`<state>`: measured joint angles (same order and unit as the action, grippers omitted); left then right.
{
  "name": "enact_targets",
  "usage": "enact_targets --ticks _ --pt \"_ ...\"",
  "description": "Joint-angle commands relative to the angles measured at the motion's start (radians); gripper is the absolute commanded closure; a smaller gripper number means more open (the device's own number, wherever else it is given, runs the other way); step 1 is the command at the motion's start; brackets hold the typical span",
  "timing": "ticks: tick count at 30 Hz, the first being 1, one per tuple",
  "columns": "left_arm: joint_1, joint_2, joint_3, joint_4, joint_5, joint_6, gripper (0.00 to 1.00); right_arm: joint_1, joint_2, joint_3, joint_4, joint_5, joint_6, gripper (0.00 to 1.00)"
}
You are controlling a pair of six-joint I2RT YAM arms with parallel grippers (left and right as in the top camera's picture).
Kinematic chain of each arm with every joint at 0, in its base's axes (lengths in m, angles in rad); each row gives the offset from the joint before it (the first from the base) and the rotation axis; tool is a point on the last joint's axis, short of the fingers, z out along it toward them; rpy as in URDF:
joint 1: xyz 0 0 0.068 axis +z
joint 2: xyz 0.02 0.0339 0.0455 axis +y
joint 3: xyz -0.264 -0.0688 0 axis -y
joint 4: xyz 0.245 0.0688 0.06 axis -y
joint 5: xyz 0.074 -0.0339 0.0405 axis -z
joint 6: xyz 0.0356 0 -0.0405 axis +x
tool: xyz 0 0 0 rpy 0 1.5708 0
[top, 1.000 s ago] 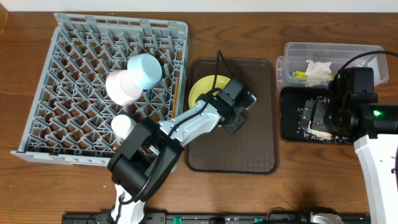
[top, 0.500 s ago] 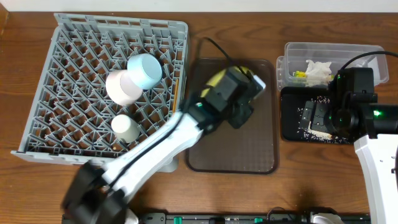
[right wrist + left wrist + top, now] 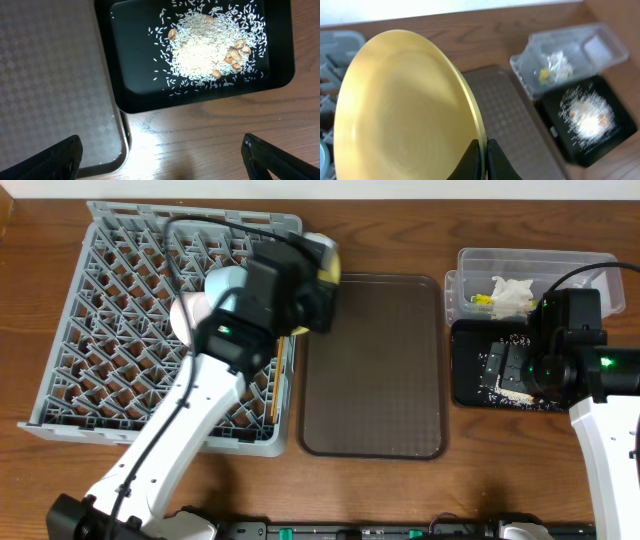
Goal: Sort waste into correct bins and load items into the dishwasher
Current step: 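Lift the yellow plate and stand it upright in the rack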
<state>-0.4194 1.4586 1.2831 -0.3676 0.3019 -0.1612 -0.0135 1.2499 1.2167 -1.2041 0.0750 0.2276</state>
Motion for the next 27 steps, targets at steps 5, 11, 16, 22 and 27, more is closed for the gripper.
enact_targets --ticks 5,11,16,22,27 --pt "0.159 -0.014 -0.003 0.010 0.222 -0.159 0.94 -0.010 -0.008 0.013 0.001 -0.004 0.000 0.01" --pt "0.238 0.000 -0.003 0.011 0.369 -0.241 0.94 -0.010 -0.008 0.013 0.007 -0.004 0.000 0.01" --pt "0.272 0.020 -0.003 0.037 0.480 -0.276 0.94 -0.010 -0.008 0.013 0.006 -0.005 0.000 0.01" --pt "0.291 0.041 -0.003 0.036 0.494 -0.290 0.94 -0.010 -0.008 0.013 0.006 -0.004 0.000 0.01" --pt "0.292 0.057 -0.008 0.034 0.494 -0.289 0.94 -0.010 -0.008 0.013 0.006 -0.004 0.000 0.01"
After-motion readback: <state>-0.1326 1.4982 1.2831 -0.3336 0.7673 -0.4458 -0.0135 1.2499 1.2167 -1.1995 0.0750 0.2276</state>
